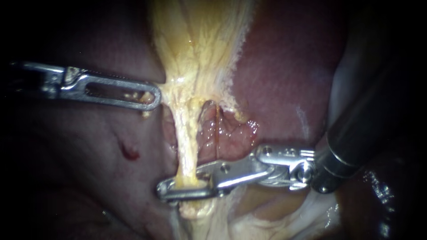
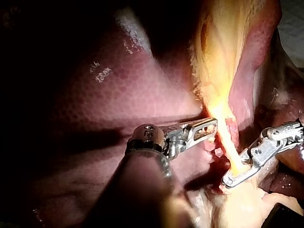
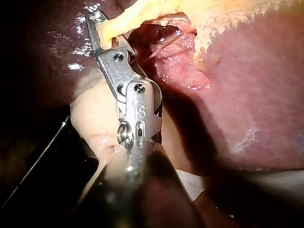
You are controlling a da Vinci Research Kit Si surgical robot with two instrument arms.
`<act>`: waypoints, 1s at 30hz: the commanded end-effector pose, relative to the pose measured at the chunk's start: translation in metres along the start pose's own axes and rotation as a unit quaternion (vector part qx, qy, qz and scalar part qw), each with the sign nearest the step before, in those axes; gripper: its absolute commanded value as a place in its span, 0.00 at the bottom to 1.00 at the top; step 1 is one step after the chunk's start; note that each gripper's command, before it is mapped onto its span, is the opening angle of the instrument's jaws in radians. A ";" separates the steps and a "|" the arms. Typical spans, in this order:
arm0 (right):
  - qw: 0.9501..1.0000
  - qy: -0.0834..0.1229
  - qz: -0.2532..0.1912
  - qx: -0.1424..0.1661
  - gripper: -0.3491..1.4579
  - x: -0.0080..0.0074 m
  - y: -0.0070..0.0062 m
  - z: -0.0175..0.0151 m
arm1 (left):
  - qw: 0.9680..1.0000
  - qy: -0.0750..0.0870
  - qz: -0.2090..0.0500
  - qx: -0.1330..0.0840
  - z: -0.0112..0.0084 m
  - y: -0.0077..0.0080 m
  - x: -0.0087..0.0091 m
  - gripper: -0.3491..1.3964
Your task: Going back second clip left tube
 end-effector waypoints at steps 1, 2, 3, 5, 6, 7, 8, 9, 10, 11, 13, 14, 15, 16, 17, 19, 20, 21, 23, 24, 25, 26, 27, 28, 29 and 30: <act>1.000 0.000 0.000 0.000 0.00 -0.0001 0.0000 0.0000 | 1.000 0.000 0.000 0.000 0.0000 0.0000 0.0000 0.00; 1.000 0.000 0.000 0.000 0.00 -0.0001 0.0000 0.0000 | 1.000 0.000 0.000 0.000 0.0000 0.0000 0.0000 0.00; 1.000 0.000 0.000 0.000 0.00 -0.0001 0.0000 0.0000 | 1.000 0.000 0.000 0.000 0.0000 0.0000 0.0000 0.00; 1.000 0.000 0.000 0.000 0.00 -0.0001 0.0000 0.0000 | 1.000 0.000 0.000 0.000 0.0000 0.0000 0.0000 0.00; 1.000 0.000 0.000 0.000 0.00 -0.0001 0.0000 -0.0001 | 1.000 0.000 0.000 0.000 0.0000 0.0000 0.0000 0.00; 1.000 -0.001 0.000 0.003 0.00 -0.0001 0.0000 -0.0001 | 1.000 0.000 0.000 0.000 0.0000 0.0000 0.0000 0.00; 1.000 -0.001 0.000 0.005 0.05 -0.0001 0.0000 -0.0001 | 1.000 0.000 0.000 0.000 0.0000 0.0000 0.0000 0.00; 1.000 -0.001 0.000 0.007 0.15 -0.0002 0.0000 -0.0002 | 1.000 0.000 0.000 0.000 0.0000 0.0000 0.0000 0.00; 1.000 0.000 0.003 0.001 0.25 -0.0002 0.0000 -0.0002 | 1.000 0.000 0.000 0.000 0.0000 0.0000 0.0000 0.00; 1.000 0.002 0.003 -0.011 0.34 -0.0002 0.0001 -0.0001 | 1.000 0.000 0.000 0.000 0.0000 0.0000 0.0000 0.00; 0.999 0.008 -0.009 -0.049 0.42 -0.0001 0.0002 0.0000 | 1.000 0.000 0.000 0.000 0.0000 0.0000 0.0000 0.00; 0.998 0.009 -0.011 -0.055 0.44 -0.0001 0.0002 0.0001 | 1.000 0.000 0.000 0.000 0.0001 0.0000 0.0000 0.00; 0.998 0.009 -0.015 -0.058 0.45 -0.0001 0.0003 0.0001 | 1.000 0.000 0.000 0.000 0.0001 0.0000 0.0000 0.00; 0.998 0.009 -0.017 -0.063 0.45 -0.0001 0.0004 0.0002 | 1.000 0.000 0.000 0.000 0.0001 0.0000 0.0000 0.00; 0.998 0.010 -0.019 -0.066 0.46 -0.0001 0.0005 0.0002 | 1.000 0.000 0.000 0.000 0.0001 0.0000 0.0000 0.00; 0.996 0.010 -0.038 -0.083 0.47 0.0000 0.0009 0.0003 | 1.000 0.000 0.000 0.000 0.0001 0.0000 0.0001 0.00; 0.995 0.010 -0.046 -0.089 0.47 0.0000 0.0011 0.0003 | 1.000 0.000 0.000 -0.001 0.0001 0.0000 0.0001 0.00; 0.994 0.009 -0.058 -0.097 0.47 -0.0001 0.0014 0.0002 | 1.000 0.000 0.000 -0.001 0.0002 0.0000 0.0001 0.00; 0.991 0.008 -0.078 -0.111 0.47 -0.0002 0.0020 0.0000 | 1.000 0.000 0.000 -0.001 0.0002 0.0000 0.0001 0.00; 0.989 0.006 -0.091 -0.119 0.47 -0.0003 0.0023 -0.0002 | 1.000 0.000 0.000 -0.001 0.0002 0.0000 0.0001 0.00; 0.987 0.005 -0.099 -0.128 0.47 -0.0003 0.0026 -0.0004 | 1.000 0.000 0.000 -0.001 0.0002 0.0000 0.0001 0.00; 0.985 0.003 -0.108 -0.134 0.47 -0.0004 0.0029 -0.0006 | 1.000 0.000 0.000 -0.001 0.0002 0.0000 0.0001 0.00; 0.984 0.002 -0.114 -0.140 0.47 -0.0005 0.0031 -0.0009 | 1.000 0.000 0.000 -0.001 0.0002 0.0000 0.0001 0.00; 0.982 0.001 -0.120 -0.147 0.47 -0.0006 0.0032 -0.0013 | 1.000 0.000 0.000 -0.001 0.0001 0.0000 0.0001 0.00; 0.980 -0.001 -0.126 -0.152 0.47 -0.0007 0.0032 -0.0016 | 1.000 0.000 0.000 -0.001 0.0001 0.0000 0.0001 0.00; 0.979 -0.001 -0.127 -0.157 0.47 -0.0009 0.0032 -0.0019 | 1.000 0.000 0.000 -0.001 0.0001 0.0000 0.0001 0.00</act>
